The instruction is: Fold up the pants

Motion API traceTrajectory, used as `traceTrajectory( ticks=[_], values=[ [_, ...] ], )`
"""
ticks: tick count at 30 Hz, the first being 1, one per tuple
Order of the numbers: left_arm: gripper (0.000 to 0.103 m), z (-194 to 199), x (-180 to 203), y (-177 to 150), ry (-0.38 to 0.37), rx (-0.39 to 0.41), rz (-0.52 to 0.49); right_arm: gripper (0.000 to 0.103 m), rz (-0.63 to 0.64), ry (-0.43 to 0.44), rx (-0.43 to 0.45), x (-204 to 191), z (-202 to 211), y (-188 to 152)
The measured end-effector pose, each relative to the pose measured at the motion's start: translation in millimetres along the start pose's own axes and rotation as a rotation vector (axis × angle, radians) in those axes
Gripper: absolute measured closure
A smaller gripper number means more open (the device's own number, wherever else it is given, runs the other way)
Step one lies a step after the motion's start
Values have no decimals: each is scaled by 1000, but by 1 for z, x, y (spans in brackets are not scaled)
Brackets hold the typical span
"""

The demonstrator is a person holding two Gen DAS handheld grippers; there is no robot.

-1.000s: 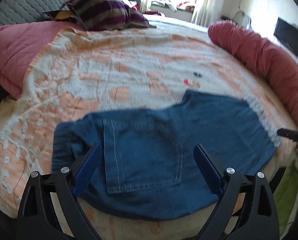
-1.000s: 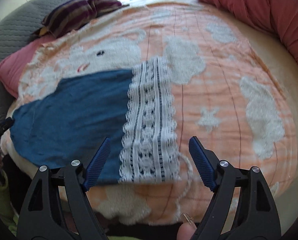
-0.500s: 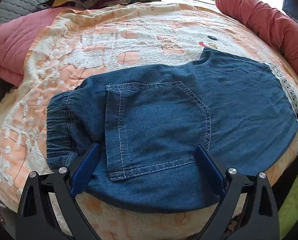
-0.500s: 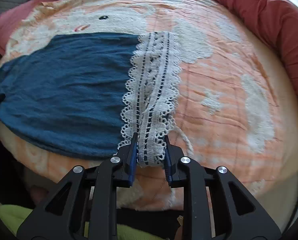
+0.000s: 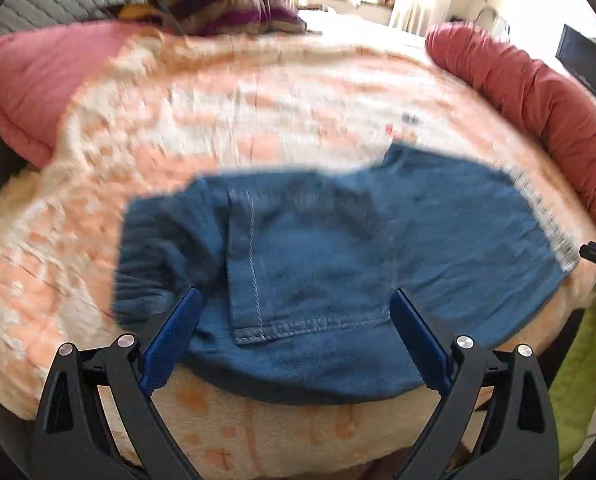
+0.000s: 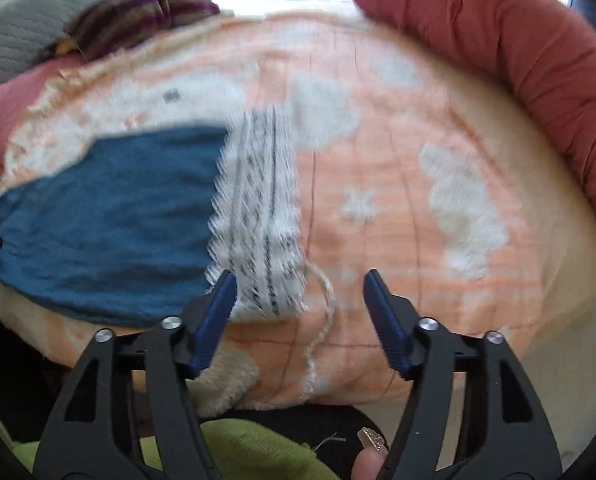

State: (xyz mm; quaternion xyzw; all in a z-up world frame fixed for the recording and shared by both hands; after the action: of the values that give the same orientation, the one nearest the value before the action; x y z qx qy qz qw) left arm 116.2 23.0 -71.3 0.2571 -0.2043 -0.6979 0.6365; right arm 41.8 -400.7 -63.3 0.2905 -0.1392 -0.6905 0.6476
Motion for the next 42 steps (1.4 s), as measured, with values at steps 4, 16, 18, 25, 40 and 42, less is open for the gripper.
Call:
traceTrajectory(
  ticks=[4,16,18,25,40,42],
  values=[
    [8,17,4,21,-11,54,7,32,69,29,95,-27,17,21],
    [8,-38,79,52,-53,-34,-88,22,179,148,21,-118,-70,55],
    [8,-58,79,49,-49,-78,-68,21,160,172,-43,-116,-90,50],
    [8,-94,64,30,-20,-113,-55,20,14,157,-135,-77,-122,28],
    [4,-26,80,61,-63,18,-63,11,-30,122,158,-66,-27,49],
    [4,-14,87,67,-72,42,-78,9,-39,115,188,-62,-13,48]
  ],
)
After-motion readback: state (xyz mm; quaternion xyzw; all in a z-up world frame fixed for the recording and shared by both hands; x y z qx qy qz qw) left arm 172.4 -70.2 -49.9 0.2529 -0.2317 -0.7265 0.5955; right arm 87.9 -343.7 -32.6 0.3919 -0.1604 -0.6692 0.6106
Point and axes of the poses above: each gripper's, at about its wrist camera, not at the fingertips, and z roughly against the way its jaws point, x to its right, y to its top, the point moved 7 cm from there along -z, roughly the way its jaws point, and after that the axes turned 14 degrees about y, right-handed, at the moved point
